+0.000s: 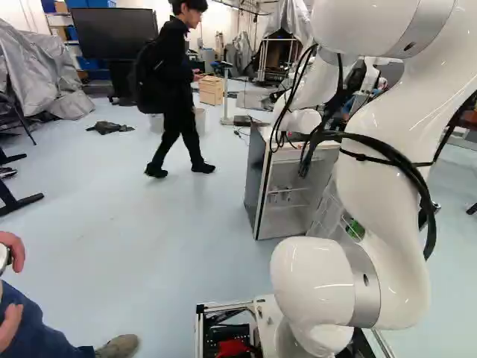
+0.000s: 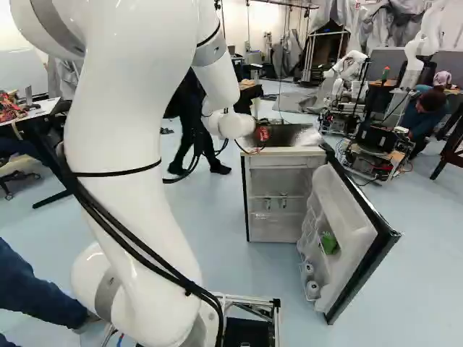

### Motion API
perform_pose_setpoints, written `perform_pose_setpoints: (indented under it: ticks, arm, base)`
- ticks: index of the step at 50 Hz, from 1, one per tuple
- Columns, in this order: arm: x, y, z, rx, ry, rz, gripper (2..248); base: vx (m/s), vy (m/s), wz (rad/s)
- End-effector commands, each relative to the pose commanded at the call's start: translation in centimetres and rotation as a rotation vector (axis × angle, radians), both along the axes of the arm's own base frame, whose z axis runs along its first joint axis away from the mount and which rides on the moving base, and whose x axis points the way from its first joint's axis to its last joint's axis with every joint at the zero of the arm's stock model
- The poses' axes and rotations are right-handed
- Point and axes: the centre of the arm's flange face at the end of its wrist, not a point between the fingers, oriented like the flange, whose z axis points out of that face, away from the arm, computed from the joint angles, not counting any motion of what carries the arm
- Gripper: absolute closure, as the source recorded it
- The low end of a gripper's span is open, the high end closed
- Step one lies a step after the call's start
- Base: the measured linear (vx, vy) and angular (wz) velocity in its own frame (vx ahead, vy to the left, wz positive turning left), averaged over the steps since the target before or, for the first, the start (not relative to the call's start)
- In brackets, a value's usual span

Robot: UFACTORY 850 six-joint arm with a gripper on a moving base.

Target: Grab a drink from the fridge

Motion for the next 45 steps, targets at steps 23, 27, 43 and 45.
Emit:
perform_pose_setpoints:
  ticks: [23, 27, 43, 45]
  arm:
    - [0.20, 0.00, -0.54, 0.012, 0.058, 0.000, 156]
    - [0.19, 0.00, -0.55, 0.023, 0.057, -0.004, 156]
    - [0.19, 0.01, -0.56, 0.157, 0.027, -0.056, 156]
    - [0.19, 0.01, -0.56, 0.176, 0.023, -0.064, 156]
  base:
    - [0.000, 0.000, 0.000]
    - [0.000, 0.000, 0.000]
    - [0.000, 0.000, 0.000]
    - [0.000, 0.000, 0.000]
